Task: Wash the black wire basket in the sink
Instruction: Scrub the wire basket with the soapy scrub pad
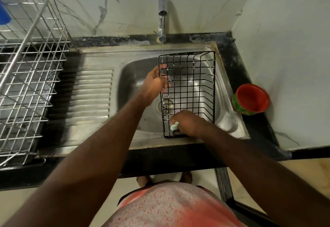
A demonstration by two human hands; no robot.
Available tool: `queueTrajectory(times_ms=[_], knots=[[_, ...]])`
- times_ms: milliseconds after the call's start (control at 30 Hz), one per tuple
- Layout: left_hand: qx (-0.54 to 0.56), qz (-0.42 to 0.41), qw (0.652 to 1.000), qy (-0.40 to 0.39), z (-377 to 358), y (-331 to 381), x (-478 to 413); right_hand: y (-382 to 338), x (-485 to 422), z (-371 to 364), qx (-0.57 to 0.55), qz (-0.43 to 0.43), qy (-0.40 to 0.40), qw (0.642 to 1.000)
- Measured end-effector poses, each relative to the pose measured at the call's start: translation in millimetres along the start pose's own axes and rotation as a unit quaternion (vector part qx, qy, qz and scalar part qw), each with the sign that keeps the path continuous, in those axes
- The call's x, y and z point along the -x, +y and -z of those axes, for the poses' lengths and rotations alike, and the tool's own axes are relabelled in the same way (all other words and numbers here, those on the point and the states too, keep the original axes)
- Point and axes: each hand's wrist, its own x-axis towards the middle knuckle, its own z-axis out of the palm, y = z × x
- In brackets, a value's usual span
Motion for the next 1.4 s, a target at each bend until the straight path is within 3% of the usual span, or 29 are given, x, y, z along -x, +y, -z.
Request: queueTrajectory(times_ms=[100,167,300,467,600,667,733,800,1033,1167,1400], knots=[[0.002,-0.002,1.0,-0.002,0.0,0.2,-0.4,0.9,5.2,17.0,-0.04,0.031,-0.053,0.997],[0.006,-0.005,1.0,-0.004,0.1,-0.5,-0.8,5.9,5.1,25.0,-0.07,0.015,-0.026,0.997],[0.014,-0.003,1.0,-0.001,0.0,-0.8,-1.9,14.9,-1.3,18.7,0.05,-0.042,0.063,0.996],[0.005,-0.002,1.0,-0.002,0.3,-0.9,-3.3,7.2,2.8,6.0,0.088,-0.007,0.024,0.996],[0.0,-0.008,1.0,-0.004,0.8,-1.5,-3.6,9.4,11.4,27.1,0.005,-0.009,-0.018,1.0],[-0.005,-0.01,1.0,-0.006,1.3,-1.6,-3.7,15.8,11.0,38.4,-0.03,-0.033,0.002,0.999],[-0.006,-0.011,1.0,-0.007,0.7,-1.5,-3.7,17.8,7.0,38.2,0.048,-0.063,0.016,0.997],[-0.004,-0.008,1.0,-0.006,0.3,-1.5,-3.8,13.5,5.0,31.2,0.134,-0.085,-0.036,0.987],[0.007,-0.005,1.0,-0.009,2.1,-2.7,-6.2,1.1,3.4,48.6,0.178,-0.09,-0.124,0.972],[0.004,-0.01,1.0,-0.011,1.8,-3.8,-6.7,4.0,-1.2,45.0,0.359,-0.05,-0.155,0.919],[-0.001,-0.018,1.0,-0.004,-0.2,-3.0,-4.0,-8.3,15.8,46.1,0.288,-0.083,-0.154,0.941]])
